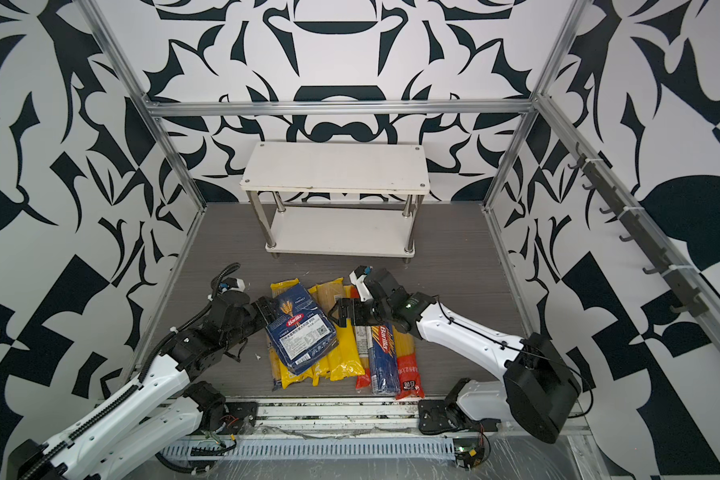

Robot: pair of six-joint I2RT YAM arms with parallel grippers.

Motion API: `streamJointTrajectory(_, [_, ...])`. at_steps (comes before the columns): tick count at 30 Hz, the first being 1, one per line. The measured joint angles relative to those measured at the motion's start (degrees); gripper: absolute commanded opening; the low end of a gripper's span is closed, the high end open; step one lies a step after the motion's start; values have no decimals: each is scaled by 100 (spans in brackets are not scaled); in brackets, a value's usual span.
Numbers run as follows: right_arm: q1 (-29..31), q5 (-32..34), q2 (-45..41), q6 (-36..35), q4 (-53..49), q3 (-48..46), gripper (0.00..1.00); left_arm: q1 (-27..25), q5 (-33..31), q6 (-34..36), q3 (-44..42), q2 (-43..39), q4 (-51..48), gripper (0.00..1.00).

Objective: Place and organize the pasta boxes and bags onto the shelf
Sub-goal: 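Reach both grippers toward the blue Barilla box on the pasta pile, then grasp the blue Barilla box with both grippers from opposite sides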

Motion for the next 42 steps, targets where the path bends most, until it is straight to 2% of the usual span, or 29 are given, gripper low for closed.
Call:
streamJointTrajectory(7, [68,-129,304,31,221,-22,100,-140,-31,-363,-116,-514,-411,77])
streamJointTrajectory(12, [107,-306,579,70,407,-22,100,-173,70,-588,-389,-457,-415,70])
streamJointTrajectory(23, [308,-601,1049,245,885,-20,100,-225,203,-892,-673,-275,328,60])
streamJointTrajectory(42, [411,-737,1185,507,1237,-17,100,-234,149,-1213,-1478,-295,1963,61])
